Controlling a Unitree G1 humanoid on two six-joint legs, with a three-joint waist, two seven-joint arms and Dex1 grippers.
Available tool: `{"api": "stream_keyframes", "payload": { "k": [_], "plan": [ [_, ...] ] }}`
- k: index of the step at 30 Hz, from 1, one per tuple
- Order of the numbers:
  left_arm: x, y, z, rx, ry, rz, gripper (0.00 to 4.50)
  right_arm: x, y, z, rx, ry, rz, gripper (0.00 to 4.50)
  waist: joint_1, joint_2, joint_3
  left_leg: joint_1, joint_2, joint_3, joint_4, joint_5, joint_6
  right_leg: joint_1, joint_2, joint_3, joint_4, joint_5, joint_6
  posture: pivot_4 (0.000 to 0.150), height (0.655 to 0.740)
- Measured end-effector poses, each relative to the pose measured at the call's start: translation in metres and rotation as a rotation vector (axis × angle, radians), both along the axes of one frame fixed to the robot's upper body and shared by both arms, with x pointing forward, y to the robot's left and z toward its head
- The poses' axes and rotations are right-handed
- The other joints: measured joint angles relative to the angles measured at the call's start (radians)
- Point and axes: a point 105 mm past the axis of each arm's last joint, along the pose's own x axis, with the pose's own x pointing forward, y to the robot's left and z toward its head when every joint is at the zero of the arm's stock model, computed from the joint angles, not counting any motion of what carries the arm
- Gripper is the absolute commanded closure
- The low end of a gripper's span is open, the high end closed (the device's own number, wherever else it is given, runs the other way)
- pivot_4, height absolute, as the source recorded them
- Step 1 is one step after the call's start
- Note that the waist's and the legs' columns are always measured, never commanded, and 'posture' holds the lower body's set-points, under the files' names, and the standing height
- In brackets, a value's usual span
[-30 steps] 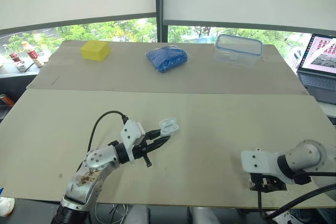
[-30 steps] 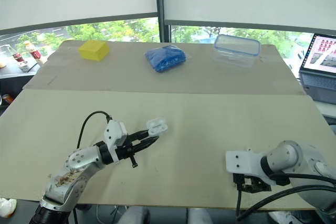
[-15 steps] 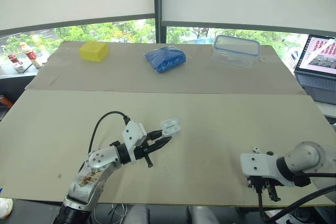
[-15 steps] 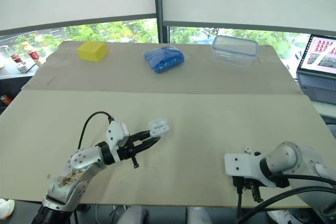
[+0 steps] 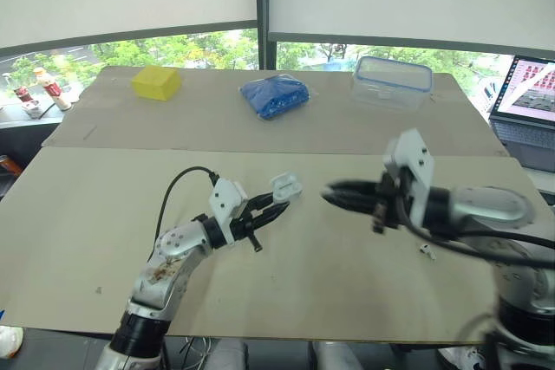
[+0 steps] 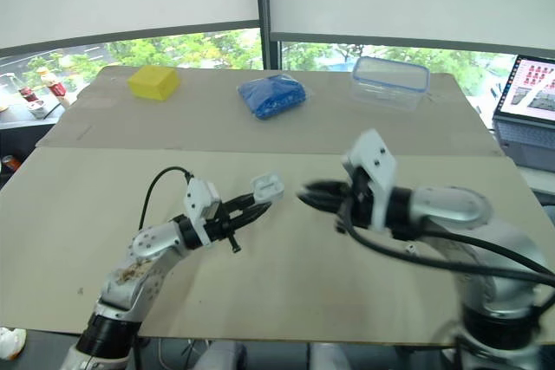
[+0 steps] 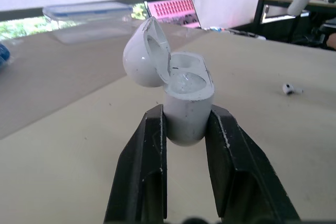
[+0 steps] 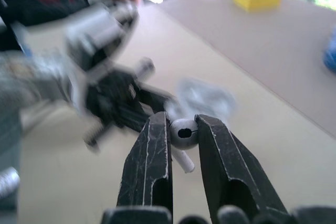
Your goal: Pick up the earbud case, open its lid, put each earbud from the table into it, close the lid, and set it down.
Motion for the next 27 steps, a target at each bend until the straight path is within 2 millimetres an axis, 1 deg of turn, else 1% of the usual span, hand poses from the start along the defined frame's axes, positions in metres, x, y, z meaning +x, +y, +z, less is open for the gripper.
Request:
{"api": "stream_keyframes", "payload": {
  "k": [3, 5, 7, 10, 15, 19, 24, 27],
  "plan": [
    [0.008, -0.004, 0.008, -0.01, -0.003, 0.006, 3.96, 0.008, 0.015, 0.004, 0.158, 0.035, -0.061, 4.16, 0.003, 0.001, 0.0, -0.004, -0.002, 0.0, 0.001, 0.001, -0.001, -0.005, -0.002, 0.0, 0.001, 0.0, 0.0, 0.15, 0.6797],
    [0.011, -0.006, 0.011, -0.023, 0.001, 0.012, 3.96, 0.013, 0.018, 0.005, 0.24, 0.034, -0.112, 4.16, 0.001, 0.001, 0.0, -0.006, -0.002, 0.0, 0.001, 0.001, -0.002, -0.007, -0.002, 0.0, 0.002, 0.001, 0.001, 0.15, 0.6797],
    [0.014, -0.011, 0.016, -0.037, 0.005, 0.011, 3.96, 0.018, 0.022, 0.0, 0.285, 0.048, -0.152, 4.16, -0.003, 0.001, 0.0, -0.01, -0.002, 0.001, 0.001, 0.002, -0.003, -0.014, -0.002, 0.001, 0.006, 0.001, 0.0, 0.15, 0.6797],
    [0.017, -0.016, 0.021, -0.05, 0.001, 0.007, 3.96, 0.024, 0.029, -0.011, 0.299, 0.062, -0.193, 4.16, -0.011, 0.001, 0.0, -0.01, -0.001, 0.001, 0.001, 0.003, -0.004, -0.016, -0.001, 0.001, 0.008, 0.001, 0.0, 0.15, 0.6797],
    [0.018, -0.016, 0.02, -0.048, 0.012, 0.005, 3.96, 0.031, 0.032, -0.015, 0.317, 0.026, -0.236, 4.16, -0.03, 0.001, 0.0, -0.01, -0.001, 0.0, 0.001, 0.003, -0.004, -0.016, 0.0, 0.001, 0.008, 0.001, 0.0, 0.15, 0.6797],
    [0.018, -0.015, 0.02, -0.047, 0.015, 0.006, 3.96, 0.034, 0.034, -0.025, 0.316, 0.035, -0.248, 4.16, -0.031, 0.001, 0.0, -0.01, -0.001, 0.0, 0.001, 0.003, -0.004, -0.016, -0.001, 0.001, 0.008, 0.001, 0.0, 0.15, 0.6797],
    [0.018, -0.014, 0.02, -0.046, 0.014, 0.008, 3.96, 0.036, 0.034, -0.026, 0.32, 0.01, -0.262, 4.16, -0.03, 0.001, 0.0, -0.011, -0.001, 0.0, 0.001, 0.003, -0.004, -0.016, -0.001, 0.001, 0.008, 0.001, 0.0, 0.15, 0.6797],
    [0.018, -0.013, 0.021, -0.046, 0.013, 0.007, 3.96, 0.038, 0.032, -0.032, 0.314, 0.018, -0.278, 4.16, -0.03, 0.001, 0.0, -0.011, -0.001, 0.0, 0.001, 0.003, -0.004, -0.016, -0.001, 0.001, 0.008, 0.001, 0.0, 0.15, 0.6797]
  ]
}}
